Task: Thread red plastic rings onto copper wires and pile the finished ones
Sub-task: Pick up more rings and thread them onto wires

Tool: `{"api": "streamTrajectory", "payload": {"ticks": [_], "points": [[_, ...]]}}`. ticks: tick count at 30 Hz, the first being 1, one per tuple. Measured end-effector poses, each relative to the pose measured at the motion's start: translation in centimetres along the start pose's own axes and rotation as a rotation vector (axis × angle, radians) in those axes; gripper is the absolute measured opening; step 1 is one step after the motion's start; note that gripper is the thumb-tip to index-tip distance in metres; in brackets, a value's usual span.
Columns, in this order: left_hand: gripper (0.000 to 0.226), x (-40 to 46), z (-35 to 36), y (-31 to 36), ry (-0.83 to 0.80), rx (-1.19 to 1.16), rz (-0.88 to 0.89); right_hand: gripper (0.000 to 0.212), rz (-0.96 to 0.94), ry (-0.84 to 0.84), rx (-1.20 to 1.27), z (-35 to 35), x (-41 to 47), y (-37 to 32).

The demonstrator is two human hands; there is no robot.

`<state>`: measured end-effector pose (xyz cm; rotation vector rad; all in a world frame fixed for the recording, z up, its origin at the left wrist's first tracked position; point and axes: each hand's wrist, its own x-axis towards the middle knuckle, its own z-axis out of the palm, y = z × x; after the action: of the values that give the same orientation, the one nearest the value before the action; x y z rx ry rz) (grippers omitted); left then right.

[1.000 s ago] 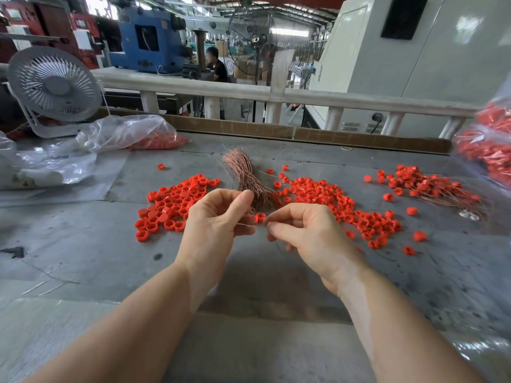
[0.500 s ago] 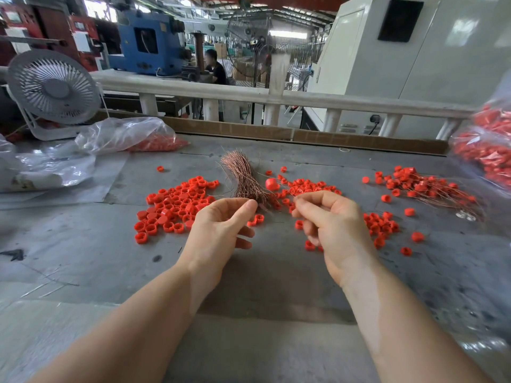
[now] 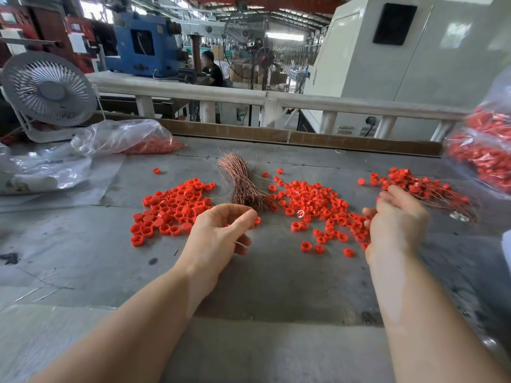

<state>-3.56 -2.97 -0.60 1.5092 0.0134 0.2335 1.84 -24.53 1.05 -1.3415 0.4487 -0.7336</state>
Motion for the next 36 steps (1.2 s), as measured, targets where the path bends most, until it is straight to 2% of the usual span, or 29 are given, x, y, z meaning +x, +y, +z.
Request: {"api": "streamTrajectory", "payload": {"ticks": [5, 8, 12, 16, 24, 28, 32, 36], "points": [[0.006, 0.0, 0.1, -0.1, -0.013, 0.006, -0.004, 0.044, 0.051, -0.04, -0.132, -0.6, 0.8, 0.7], [0.006, 0.0, 0.1, -0.1, -0.021, 0.015, -0.007, 0.072, 0.094, -0.045, -0.193, -0.7, 1.0, 0.7], [0.004, 0.0, 0.0, -0.1, -0.031, 0.036, -0.008, 0.078, 0.087, -0.108, -0.217, -0.5, 0.5, 0.6], [0.005, 0.0, 0.0, -0.1, -0.032, 0.052, -0.009, 0.073, 0.062, -0.128, -0.223, -0.4, 0.6, 0.7], [0.007, 0.1, 0.0, 0.0, -0.02, 0.067, -0.008, 0.057, -0.087, -0.053, -0.285, -0.4, 1.0, 1.2], [0.01, 0.0, 0.1, 0.0, 0.003, 0.14, 0.029, 0.049, -0.123, -0.161, -0.314, -0.1, 0.1, 1.0], [0.018, 0.3, -0.3, -0.1, 0.08, 0.344, 0.122, 0.042, -0.269, -0.296, -0.594, 0.1, -1.1, 1.0], [0.008, 0.8, -0.9, -0.3, 0.169, 0.502, 0.175, 0.038, -0.436, -0.397, -0.749, 0.3, -2.8, 0.4]]}}
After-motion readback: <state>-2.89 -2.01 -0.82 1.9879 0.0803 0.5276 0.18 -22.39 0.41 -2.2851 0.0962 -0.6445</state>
